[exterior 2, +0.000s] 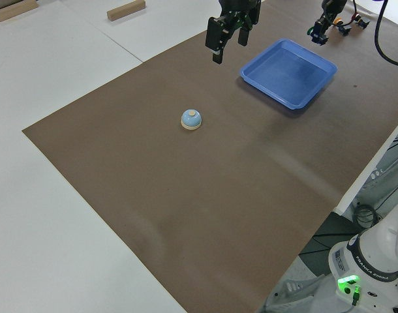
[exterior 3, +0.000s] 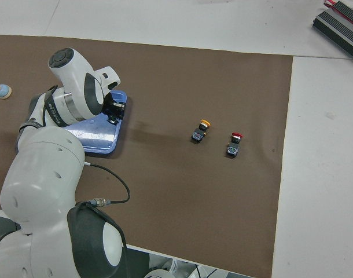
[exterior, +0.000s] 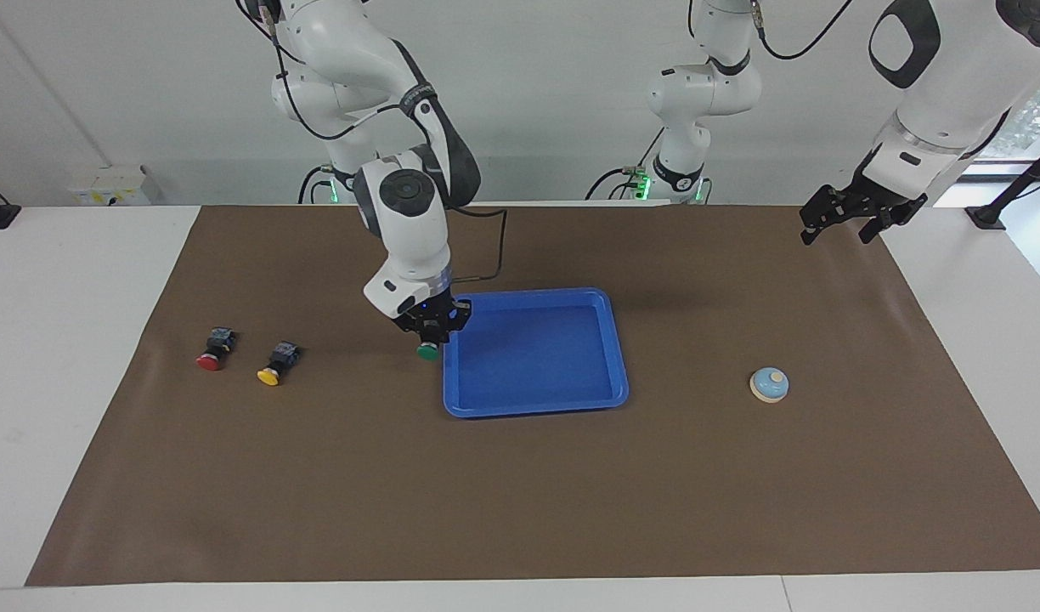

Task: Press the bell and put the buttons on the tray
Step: 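Grasp the green button with the right gripper and carry it over the tray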

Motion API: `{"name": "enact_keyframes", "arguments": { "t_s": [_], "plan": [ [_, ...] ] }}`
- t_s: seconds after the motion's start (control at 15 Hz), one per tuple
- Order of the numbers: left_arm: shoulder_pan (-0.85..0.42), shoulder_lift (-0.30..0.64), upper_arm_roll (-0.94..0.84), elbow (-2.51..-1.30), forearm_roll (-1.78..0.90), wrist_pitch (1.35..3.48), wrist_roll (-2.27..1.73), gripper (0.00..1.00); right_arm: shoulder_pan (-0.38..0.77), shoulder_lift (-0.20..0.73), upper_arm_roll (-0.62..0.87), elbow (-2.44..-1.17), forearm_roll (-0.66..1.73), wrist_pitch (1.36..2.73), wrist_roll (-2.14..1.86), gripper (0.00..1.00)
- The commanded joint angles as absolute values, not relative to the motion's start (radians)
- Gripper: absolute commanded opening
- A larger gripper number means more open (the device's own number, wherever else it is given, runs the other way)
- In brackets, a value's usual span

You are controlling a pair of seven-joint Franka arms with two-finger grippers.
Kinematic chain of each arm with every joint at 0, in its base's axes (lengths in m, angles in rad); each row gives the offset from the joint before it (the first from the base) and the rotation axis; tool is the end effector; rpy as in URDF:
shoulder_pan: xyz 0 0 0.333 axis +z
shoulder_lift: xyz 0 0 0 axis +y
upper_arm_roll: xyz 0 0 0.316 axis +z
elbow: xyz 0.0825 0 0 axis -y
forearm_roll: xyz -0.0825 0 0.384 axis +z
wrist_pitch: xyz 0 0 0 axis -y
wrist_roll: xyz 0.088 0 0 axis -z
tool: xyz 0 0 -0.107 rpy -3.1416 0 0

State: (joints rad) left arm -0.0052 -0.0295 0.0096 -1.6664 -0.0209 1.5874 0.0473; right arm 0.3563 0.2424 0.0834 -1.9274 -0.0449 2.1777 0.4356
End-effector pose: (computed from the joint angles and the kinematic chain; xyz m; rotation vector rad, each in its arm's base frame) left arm 0.5444 0.0003 0.5971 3.1175 -0.0656 -0.0763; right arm 0.5522 0.2555 0.3658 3.1296 0.0423 0.0240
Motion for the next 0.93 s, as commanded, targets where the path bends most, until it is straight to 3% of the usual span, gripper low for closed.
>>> {"name": "enact_keyframes", "arguments": {
  "t_s": [0.0, 0.86],
  "plan": [
    [-0.003, -0.037, 0.012, -1.66, -0.029, 1.566, 0.057, 1.0, 0.411, 0.29, 0.083, -1.934, -0.044, 2.25, 0.489, 0.0],
    [-0.003, -0.037, 0.011, -1.66, -0.029, 1.566, 0.057, 1.0, 0.449, 0.328, 0.083, -2.025, -0.046, 2.393, 0.465, 0.01]
  ]
}}
